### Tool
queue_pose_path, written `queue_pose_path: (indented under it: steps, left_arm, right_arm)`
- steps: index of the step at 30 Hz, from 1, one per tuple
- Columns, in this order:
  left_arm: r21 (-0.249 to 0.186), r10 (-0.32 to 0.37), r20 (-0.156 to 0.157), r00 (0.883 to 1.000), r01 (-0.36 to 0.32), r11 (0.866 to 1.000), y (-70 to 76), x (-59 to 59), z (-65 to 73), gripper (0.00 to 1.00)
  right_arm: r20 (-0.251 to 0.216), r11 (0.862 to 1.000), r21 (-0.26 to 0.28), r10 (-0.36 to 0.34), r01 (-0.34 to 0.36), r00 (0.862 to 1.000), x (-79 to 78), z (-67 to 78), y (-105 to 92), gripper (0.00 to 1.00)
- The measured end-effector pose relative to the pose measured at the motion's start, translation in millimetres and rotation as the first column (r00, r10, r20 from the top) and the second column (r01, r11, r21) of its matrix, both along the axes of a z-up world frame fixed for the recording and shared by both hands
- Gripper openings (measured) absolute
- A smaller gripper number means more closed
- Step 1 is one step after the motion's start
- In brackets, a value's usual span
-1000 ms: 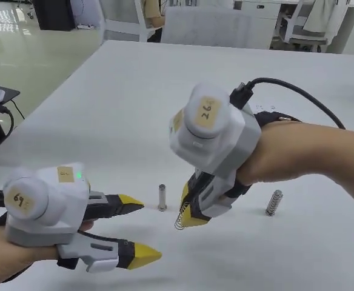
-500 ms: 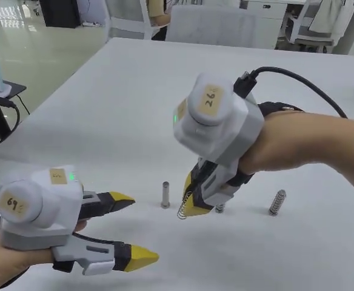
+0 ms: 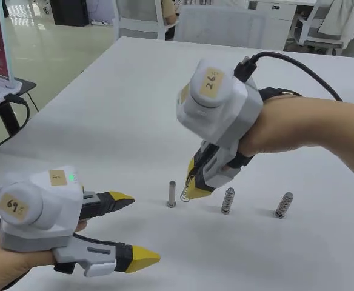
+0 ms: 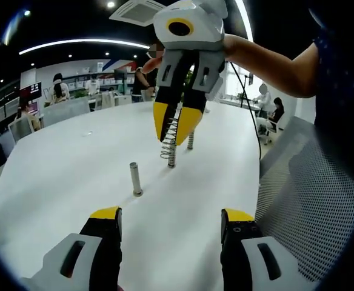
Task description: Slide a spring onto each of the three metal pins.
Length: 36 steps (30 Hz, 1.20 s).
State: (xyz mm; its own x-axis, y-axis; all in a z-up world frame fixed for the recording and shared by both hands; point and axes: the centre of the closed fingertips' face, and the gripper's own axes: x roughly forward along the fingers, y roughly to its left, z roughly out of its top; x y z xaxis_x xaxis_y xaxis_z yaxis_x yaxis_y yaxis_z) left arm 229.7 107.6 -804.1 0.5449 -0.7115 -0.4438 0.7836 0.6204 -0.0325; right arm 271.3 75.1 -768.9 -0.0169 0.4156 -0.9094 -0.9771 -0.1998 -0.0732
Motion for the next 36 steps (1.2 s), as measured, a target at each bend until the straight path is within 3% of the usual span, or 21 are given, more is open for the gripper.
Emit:
queue_pose_path:
  steps: [16, 36]
  left_arm:
    - [-0.003, -0.008, 0.004, 1.0, 0.008, 1.0, -2.5, -2.2, 0.9, 0.62]
    - [-0.02, -0.029, -0.005, 1.0, 0.029, 0.999, -0.1, -6.6, 3.3, 0.62]
  right_arm:
    - [0.027, 0.999, -0.032, 0.009, -0.008, 1.0, 27.7, -2.4, 15.9, 0.09]
    - [0.013, 0.997, -0.069, 0.033, -0.032, 0.999, 27.2, -11.3, 25.1, 0.09]
